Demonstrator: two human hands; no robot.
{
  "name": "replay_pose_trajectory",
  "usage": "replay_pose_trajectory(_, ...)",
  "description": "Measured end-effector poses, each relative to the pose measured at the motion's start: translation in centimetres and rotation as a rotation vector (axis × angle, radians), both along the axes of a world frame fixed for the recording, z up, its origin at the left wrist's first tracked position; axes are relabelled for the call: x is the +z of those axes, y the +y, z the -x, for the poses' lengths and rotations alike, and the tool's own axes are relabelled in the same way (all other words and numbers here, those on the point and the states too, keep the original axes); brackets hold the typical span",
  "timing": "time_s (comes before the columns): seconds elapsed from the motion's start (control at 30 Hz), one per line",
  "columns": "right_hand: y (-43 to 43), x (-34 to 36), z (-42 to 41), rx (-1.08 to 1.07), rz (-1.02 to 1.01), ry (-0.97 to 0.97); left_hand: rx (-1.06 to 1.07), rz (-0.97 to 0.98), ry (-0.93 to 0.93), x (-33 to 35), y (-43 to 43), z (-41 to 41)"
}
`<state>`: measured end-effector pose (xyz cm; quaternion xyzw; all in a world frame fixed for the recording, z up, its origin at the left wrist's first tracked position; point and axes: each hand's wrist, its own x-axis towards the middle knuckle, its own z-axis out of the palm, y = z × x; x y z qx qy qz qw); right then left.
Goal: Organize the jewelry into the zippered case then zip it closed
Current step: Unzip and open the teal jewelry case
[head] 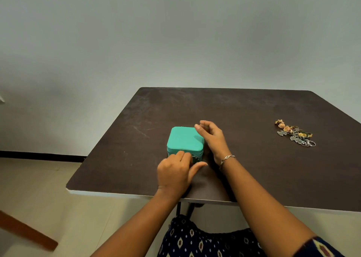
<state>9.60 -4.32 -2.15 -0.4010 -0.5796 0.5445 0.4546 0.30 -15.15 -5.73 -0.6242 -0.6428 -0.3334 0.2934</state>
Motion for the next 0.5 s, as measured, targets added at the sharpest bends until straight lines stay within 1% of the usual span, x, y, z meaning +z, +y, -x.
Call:
replay_pose_trajectory(0.07, 0.0, -1.0, 0.1, 0.032, -0.016, -0.057, 0.042, 0.052, 0.012, 0.1, 0.0, -0.3)
replay_pose_trajectory(0.17, -0.2, -1.8, 0.0, 0.047, -0.093, -0.140, 0.104, 0.141, -0.013, 0.1, 0.3, -0.9)
replay_pose_trajectory(0.3, -0.2, -1.7, 0.0, 0.045, -0.110, -0.148, 0.147, 0.175, -0.034, 0.1, 0.7, -1.3)
replay_pose_trajectory(0.5, 0.0, -2.2, 0.1, 0.039, -0.109, -0.138, 0.188, 0.199, 0.037, 0.3, 1.1, -1.8)
